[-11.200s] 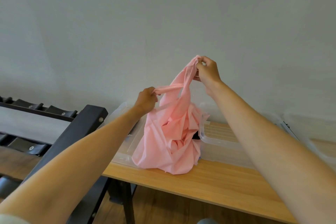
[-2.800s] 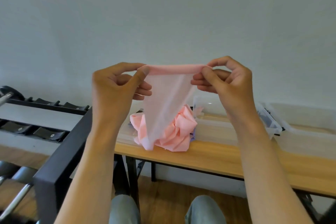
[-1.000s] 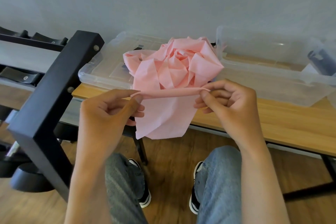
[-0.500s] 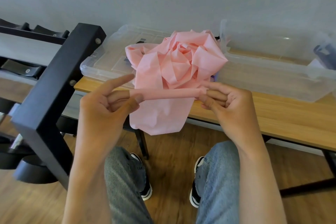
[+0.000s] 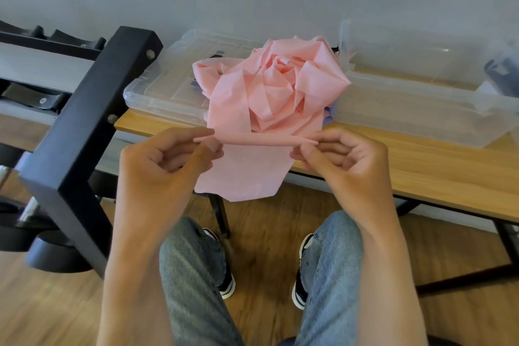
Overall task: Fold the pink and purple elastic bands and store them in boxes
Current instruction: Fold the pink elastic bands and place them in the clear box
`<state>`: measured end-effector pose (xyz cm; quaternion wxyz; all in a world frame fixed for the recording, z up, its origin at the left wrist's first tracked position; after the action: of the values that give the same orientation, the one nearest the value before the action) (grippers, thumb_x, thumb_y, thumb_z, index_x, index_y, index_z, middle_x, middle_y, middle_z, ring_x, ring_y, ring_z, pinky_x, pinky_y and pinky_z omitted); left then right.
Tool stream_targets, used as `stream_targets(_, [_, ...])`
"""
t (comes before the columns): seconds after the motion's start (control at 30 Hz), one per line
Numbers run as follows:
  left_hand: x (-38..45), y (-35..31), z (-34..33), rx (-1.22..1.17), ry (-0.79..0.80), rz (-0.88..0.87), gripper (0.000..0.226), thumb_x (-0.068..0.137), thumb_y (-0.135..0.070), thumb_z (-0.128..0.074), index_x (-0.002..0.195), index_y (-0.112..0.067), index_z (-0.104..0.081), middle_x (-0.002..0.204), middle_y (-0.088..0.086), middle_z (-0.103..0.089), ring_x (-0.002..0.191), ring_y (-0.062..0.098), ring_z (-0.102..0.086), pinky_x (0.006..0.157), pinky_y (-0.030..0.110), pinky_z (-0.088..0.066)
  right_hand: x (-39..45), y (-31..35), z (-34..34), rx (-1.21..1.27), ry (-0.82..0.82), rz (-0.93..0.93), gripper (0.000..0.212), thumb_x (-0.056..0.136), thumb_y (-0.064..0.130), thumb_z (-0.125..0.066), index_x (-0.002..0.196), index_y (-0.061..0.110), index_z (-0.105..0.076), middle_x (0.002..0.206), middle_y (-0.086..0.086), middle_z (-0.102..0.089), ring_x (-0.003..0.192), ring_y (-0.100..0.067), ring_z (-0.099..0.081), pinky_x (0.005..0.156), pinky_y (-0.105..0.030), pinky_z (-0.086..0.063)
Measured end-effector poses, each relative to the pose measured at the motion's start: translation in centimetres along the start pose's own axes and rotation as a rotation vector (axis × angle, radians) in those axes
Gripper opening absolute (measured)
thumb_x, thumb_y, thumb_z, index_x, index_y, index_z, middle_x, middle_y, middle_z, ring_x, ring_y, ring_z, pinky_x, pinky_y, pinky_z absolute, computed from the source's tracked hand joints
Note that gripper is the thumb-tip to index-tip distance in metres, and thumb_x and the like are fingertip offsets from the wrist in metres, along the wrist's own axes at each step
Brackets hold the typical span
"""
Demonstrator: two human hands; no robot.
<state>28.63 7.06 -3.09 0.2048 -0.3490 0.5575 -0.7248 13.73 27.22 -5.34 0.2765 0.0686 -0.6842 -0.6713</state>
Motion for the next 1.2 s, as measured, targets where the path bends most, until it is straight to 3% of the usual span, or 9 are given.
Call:
stream_targets(0.13, [-1.0, 1.0, -0.2, -0.047, -0.012, 0.028, 0.014, 0.087, -0.016, -0.074, 0.101, -0.016, -0.076, 0.087, -0.005, -0.080, 0.081, 0.015, -0.078, 0.073, 0.026, -0.064, -1.2, -0.4, 0.2, 0.047, -0.076, 0.003, 0.016, 0.090, 0.009, -0.074, 0.106, 0.003, -0.074, 0.095, -0.005, -0.081, 0.087, -0.022, -0.080, 0.077, -0.030, -0.064])
stream_targets(0.3, [-1.4, 2.2, -0.4, -0.019, 0.028, 0.083, 0.036, 0.084, -0.021, -0.074, 0.120, -0.022, -0.071, 0.098, -0.009, -0.080, 0.089, 0.011, -0.077, 0.079, 0.025, -0.062, -1.9, -1.3, 0.5, -0.068, -0.059, -0.036, 0.043, 0.092, 0.007, -0.075, 0.131, 0.021, -0.067, 0.107, 0.004, -0.080, 0.097, -0.012, -0.077, 0.083, -0.027, -0.062])
stream_targets(0.4, [-1.4, 2.7, -0.6, 0.055, 0.048, 0.070, 0.028, 0.087, -0.018, -0.074, 0.115, -0.021, -0.075, 0.097, -0.010, -0.080, 0.088, 0.013, -0.077, 0.080, 0.030, -0.064, -2.1, -1.8, 1.0, -0.160, -0.063, -0.029, 0.027, 0.092, 0.008, -0.075, 0.118, 0.017, -0.076, 0.104, 0.005, -0.080, 0.096, -0.011, -0.077, 0.084, -0.034, -0.064])
stream_targets(0.6, [-2.0, 3.1, -0.6, 0.092, 0.047, 0.046, 0.015, 0.089, -0.022, -0.072, 0.104, -0.021, -0.077, 0.074, -0.003, -0.077, 0.064, 0.016, -0.075, 0.065, 0.031, -0.064, -2.8, -2.0, 1.5, -0.226, -0.043, -0.028, 0.010, 0.095, 0.008, -0.072, 0.101, 0.016, -0.075, 0.078, -0.001, -0.077, 0.060, -0.020, -0.072, 0.058, -0.034, -0.061])
stream_targets(0.73, [-2.3, 3.0, -0.9, 0.050, 0.051, 0.024, 0.018, 0.090, -0.010, -0.074, 0.107, -0.018, -0.077, 0.085, -0.007, -0.080, 0.080, 0.012, -0.077, 0.072, 0.023, -0.062, -3.2, -2.2, 1.2, -0.025, -0.052, -0.087, 0.011, 0.094, -0.001, -0.070, 0.101, 0.007, -0.072, 0.084, -0.008, -0.079, 0.078, -0.024, -0.079, 0.071, -0.032, -0.063])
stream_targets(0.83, [-2.5, 3.0, -0.9, -0.033, 0.035, 0.064, 0.018, 0.089, -0.018, -0.075, 0.106, -0.014, -0.078, 0.089, -0.002, -0.080, 0.086, 0.015, -0.078, 0.078, 0.027, -0.063, -3.4, -2.0, 0.9, 0.082, -0.035, -0.115, 0.015, 0.089, 0.007, -0.074, 0.104, 0.003, -0.072, 0.092, -0.010, -0.080, 0.088, -0.025, -0.079, 0.080, -0.034, -0.064])
stream_targets(1.0, [-2.6, 3.3, -0.7, -0.041, 0.017, 0.079, 0.020, 0.087, -0.014, -0.075, 0.106, -0.017, -0.077, 0.090, -0.004, -0.080, 0.082, 0.016, -0.078, 0.076, 0.028, -0.064, -3.4, -2.2, 0.9, 0.047, -0.051, -0.094, 0.013, 0.092, 0.005, -0.072, 0.105, 0.005, -0.073, 0.094, -0.007, -0.081, 0.089, -0.023, -0.079, 0.080, -0.039, -0.065])
stream_targets(1.13, [-2.6, 3.6, -0.7, 0.005, 0.064, 0.102, 0.038, 0.085, -0.011, -0.076, 0.121, -0.021, -0.071, 0.097, -0.010, -0.080, 0.088, 0.009, -0.077, 0.079, 0.022, -0.061, -3.4, -2.7, 1.1, -0.040, -0.061, -0.114, 0.039, 0.093, 0.006, -0.073, 0.129, 0.018, -0.068, 0.101, 0.004, -0.081, 0.097, -0.013, -0.078, 0.081, -0.029, -0.063])
stream_targets(1.2, [-2.6, 3.7, -0.8, 0.031, 0.075, 0.107, 0.035, 0.084, -0.013, -0.076, 0.118, -0.021, -0.073, 0.099, -0.010, -0.080, 0.090, 0.008, -0.077, 0.083, 0.024, -0.061, -3.4, -3.0, 1.1, -0.123, -0.060, -0.108, 0.034, 0.092, 0.008, -0.074, 0.124, 0.019, -0.072, 0.102, 0.007, -0.081, 0.097, -0.010, -0.077, 0.083, -0.030, -0.064])
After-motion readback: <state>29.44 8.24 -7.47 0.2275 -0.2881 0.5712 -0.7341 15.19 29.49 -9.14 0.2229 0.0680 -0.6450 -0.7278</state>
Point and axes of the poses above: each hand's wrist, its own x-axis towards the middle knuckle, its own z-axis out of the back of the hand, y = z × x, the point moved 4 cm from there along x, towards the middle knuckle
